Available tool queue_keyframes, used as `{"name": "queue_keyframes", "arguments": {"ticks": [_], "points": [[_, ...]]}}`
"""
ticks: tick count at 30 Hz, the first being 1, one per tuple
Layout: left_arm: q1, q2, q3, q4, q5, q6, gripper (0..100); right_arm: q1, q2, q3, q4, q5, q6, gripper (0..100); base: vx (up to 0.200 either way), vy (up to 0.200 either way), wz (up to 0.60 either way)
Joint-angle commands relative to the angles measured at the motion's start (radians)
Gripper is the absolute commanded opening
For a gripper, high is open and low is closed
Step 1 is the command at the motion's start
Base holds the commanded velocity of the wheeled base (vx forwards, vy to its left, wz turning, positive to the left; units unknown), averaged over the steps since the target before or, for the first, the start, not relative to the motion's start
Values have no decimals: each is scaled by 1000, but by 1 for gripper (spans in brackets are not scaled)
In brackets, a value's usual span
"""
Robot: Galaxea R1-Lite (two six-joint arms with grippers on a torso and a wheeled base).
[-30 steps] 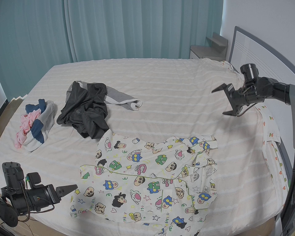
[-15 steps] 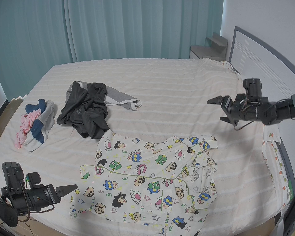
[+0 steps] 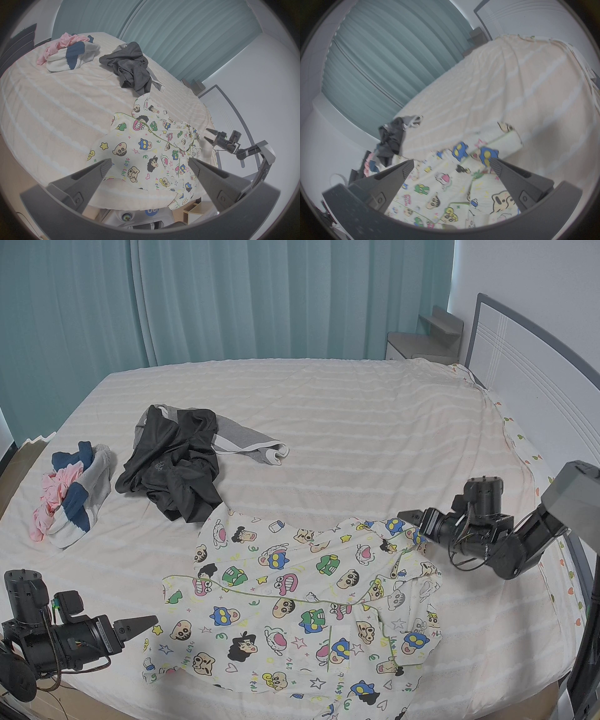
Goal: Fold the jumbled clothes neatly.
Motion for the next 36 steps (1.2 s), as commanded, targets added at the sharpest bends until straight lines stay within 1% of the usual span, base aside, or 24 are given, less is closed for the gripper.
{"name": "queue_keyframes", "arguments": {"ticks": [1,3,12,19,22,23,24,25,32,36], "points": [[0,3,16,-1,0,-1,100,61,125,-4,-5,-45,-11,100,0,0,0],[0,3,15,-1,0,-1,100,68,138,-27,-2,-63,-8,100,0,0,0],[0,4,15,-1,0,-1,100,60,163,-73,-1,-71,-5,100,0,0,0],[0,4,16,-1,0,-1,100,58,220,-138,-1,-79,-5,100,0,0,0],[0,4,16,-1,0,-1,100,58,253,-188,64,-96,-5,100,0,0,0],[0,4,16,-1,0,-1,100,58,253,-188,64,-96,-5,100,0,0,0],[1,4,16,-1,-1,-1,100,61,253,-213,118,-106,-3,100,0,0,0],[0,6,16,-1,-1,-1,100,61,253,-225,130,-108,-2,100,0,0,0],[0,6,15,-1,-1,-1,100,58,247,-261,138,-114,3,100,0,0,0],[0,15,16,-1,0,-1,100,58,287,-330,136,-114,3,100,0,0,0]]}}
